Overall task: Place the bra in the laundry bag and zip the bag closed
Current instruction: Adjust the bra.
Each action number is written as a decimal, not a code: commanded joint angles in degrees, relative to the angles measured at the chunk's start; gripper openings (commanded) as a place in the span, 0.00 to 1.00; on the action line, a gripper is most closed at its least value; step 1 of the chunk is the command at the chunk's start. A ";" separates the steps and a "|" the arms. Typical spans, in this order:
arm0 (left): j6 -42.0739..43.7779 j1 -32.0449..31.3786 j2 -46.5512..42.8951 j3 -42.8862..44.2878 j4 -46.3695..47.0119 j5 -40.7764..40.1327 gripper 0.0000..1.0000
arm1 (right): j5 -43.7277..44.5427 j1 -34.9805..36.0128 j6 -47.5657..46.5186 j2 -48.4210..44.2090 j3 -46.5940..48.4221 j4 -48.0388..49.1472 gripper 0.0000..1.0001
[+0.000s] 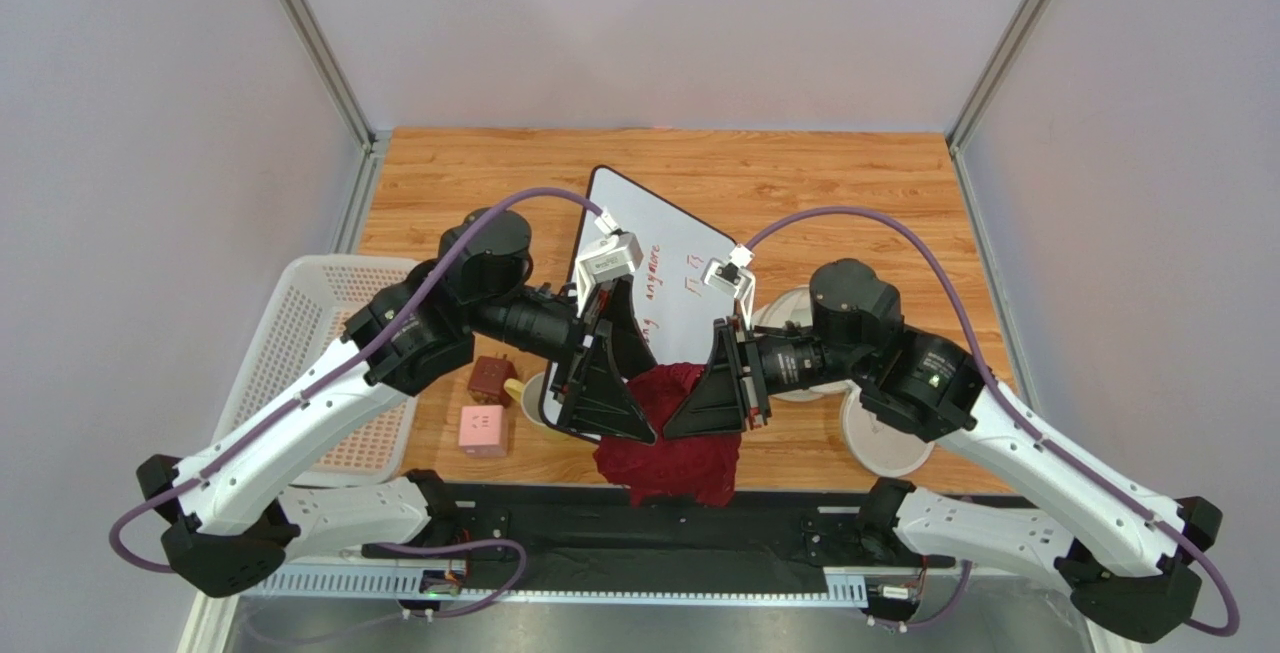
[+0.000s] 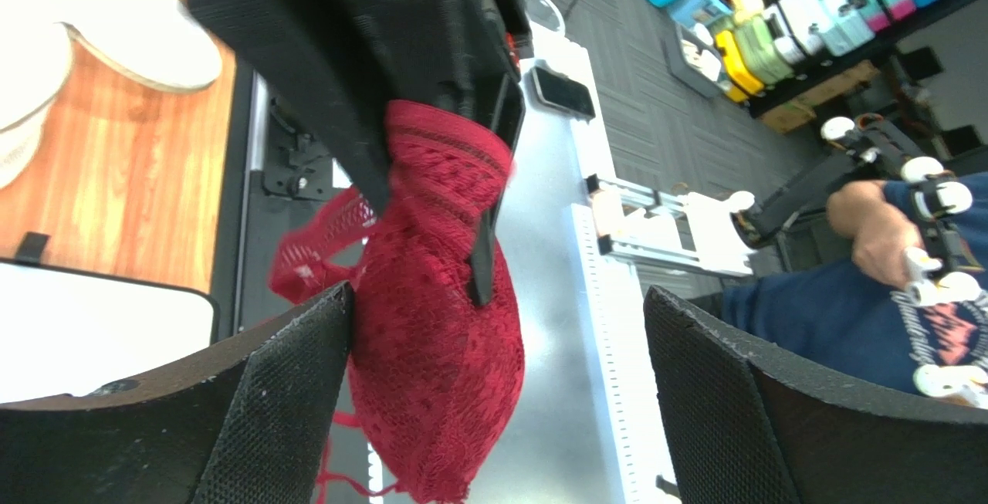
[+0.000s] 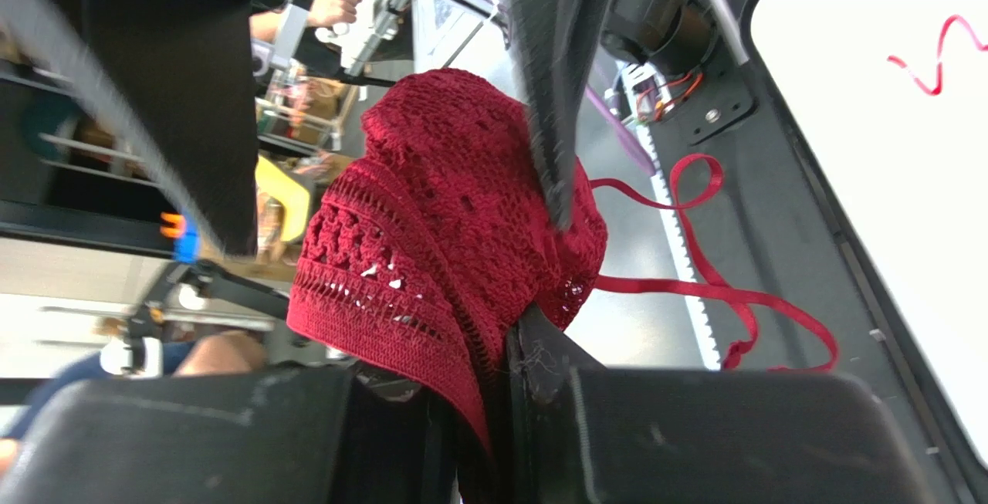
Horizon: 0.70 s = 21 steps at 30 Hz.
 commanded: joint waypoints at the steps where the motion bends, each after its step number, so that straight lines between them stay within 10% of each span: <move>1: 1.58 -2.94 -0.41 -0.03 0.33 -3.93 1.00 | -2.56 -1.55 7.54 1.47 3.33 3.20 0.05; 12: -0.51 -7.42 2.05 -0.81 -0.03 -8.50 0.85 | -2.39 -9.11 19.16 0.59 2.01 8.56 0.08; 21: -5.36 -7.34 0.82 -2.40 6.75 -8.50 0.07 | -1.07 -9.11 22.77 -0.37 -0.54 12.69 0.18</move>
